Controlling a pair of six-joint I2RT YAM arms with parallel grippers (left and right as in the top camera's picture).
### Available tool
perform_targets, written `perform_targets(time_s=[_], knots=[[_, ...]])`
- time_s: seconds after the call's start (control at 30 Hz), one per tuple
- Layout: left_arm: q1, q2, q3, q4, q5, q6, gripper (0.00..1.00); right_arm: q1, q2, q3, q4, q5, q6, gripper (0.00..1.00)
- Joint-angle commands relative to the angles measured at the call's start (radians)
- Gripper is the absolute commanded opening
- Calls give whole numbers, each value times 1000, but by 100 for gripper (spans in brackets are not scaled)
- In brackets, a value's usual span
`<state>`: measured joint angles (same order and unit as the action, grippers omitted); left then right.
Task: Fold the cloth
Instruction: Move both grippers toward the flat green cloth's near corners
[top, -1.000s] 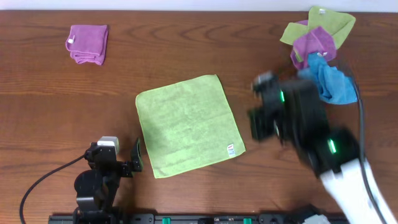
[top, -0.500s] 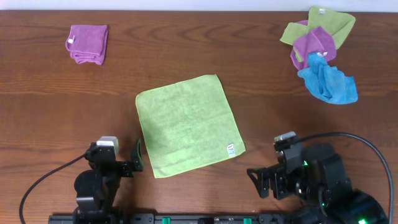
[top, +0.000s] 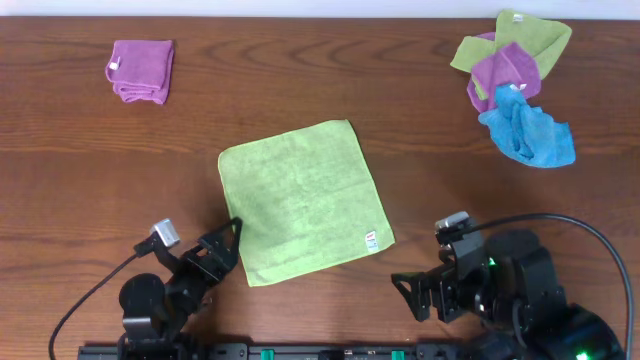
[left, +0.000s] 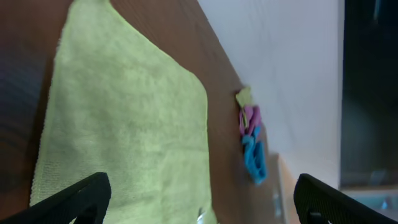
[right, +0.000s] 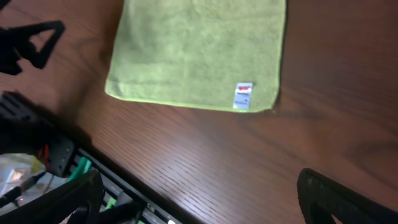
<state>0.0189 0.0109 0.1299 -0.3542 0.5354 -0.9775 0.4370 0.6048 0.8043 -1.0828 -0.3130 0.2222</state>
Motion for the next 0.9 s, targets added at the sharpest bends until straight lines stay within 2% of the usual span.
perform_targets(time_s=[0.0,0.23,0.27,0.3,0.37,0.47,0.67,0.87], knots=[[0,-6,-16,8,-88,-100,95,10,-3,-2,14,-32,-19,99],[0,-6,-16,-23,-94,-98,95,10,-3,-2,50,-32,-41,99],[0,-6,-16,-7,-104,-68,96,10,-3,-2,59,-31,-47,99],[0,-6,-16,26,-105,-4,99,10,-3,-2,70,-31,-59,99],[0,1,-16,98,-115,48,88,10,-2,-2,99,-19,-71,99],[0,72,-16,252,-142,48,91,8,13,-2,158,20,-71,99],[0,424,47,439,-177,140,91,7,91,-2,278,36,-71,99],[0,862,290,451,-174,341,96,-17,190,-1,362,36,-71,99]])
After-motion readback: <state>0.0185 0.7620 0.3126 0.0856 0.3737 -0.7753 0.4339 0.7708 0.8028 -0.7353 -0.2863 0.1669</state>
